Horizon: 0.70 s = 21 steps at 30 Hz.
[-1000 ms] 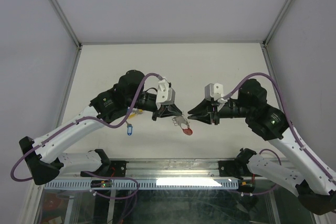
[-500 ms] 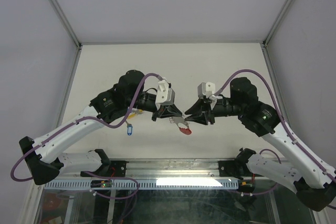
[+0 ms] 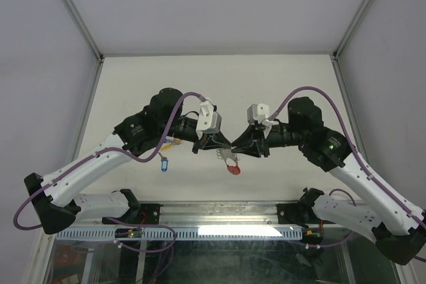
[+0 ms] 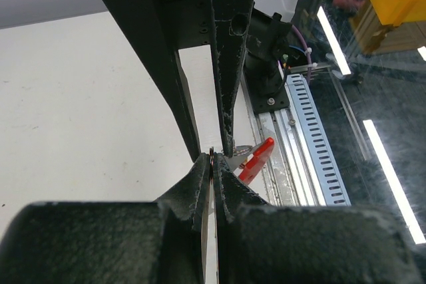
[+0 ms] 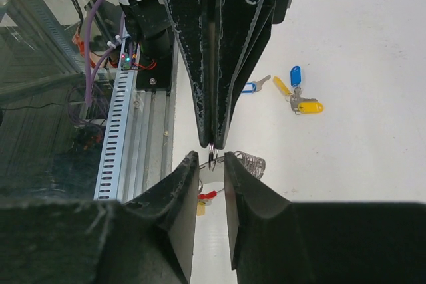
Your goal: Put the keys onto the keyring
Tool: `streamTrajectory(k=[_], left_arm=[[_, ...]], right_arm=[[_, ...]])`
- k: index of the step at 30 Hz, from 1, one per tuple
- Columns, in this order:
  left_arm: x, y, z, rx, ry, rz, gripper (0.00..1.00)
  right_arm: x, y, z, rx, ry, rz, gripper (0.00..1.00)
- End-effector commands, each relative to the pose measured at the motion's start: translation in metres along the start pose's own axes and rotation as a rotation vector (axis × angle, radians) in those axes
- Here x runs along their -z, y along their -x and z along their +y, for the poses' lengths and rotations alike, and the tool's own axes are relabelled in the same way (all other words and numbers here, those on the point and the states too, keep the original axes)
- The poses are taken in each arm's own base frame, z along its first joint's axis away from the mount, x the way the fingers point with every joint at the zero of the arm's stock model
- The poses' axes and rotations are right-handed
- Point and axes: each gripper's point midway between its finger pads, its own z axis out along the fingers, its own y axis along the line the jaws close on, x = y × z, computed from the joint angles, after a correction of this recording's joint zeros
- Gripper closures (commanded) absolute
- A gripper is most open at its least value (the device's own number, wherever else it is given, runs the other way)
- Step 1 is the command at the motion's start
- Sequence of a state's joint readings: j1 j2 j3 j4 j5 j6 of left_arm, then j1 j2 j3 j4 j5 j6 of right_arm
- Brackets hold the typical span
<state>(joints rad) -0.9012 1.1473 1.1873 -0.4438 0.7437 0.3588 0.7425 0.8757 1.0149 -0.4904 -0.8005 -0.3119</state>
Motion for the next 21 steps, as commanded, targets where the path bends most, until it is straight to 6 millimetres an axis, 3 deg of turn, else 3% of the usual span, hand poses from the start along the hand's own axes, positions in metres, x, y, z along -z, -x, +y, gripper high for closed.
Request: streamTrajectory(k=[1, 9, 14, 18, 21], left_arm=[[0.004, 0.03, 0.0, -0.084, -0.017, -0.071, 1.0], [0.005, 0.032, -0.001, -0.089, -0.025, -0.077, 1.0], [0.01, 0.043, -0.001, -0.109, -0.001, -0.112, 1.0], [0.019, 0.058, -0.002, -0.13, 0.048, -0.18, 0.79], [0.026, 0.066, -0.001, -0.128, 0.104, -0.234, 0.74]], right_arm=[[-0.004, 0.009, 0.001, 0.02, 0.019, -0.036, 0.78], [-0.009, 0.008, 0.006, 0.016, 0.046, -0.034, 1.0], [-0.007, 0.014, 0.003, 0.019, 0.017, -0.058, 1.0], [-0.005, 0.02, -0.001, 0.005, -0.019, -0.084, 1.0], [-0.003, 0.028, -0.002, -0.02, -0.049, -0.133, 1.0]])
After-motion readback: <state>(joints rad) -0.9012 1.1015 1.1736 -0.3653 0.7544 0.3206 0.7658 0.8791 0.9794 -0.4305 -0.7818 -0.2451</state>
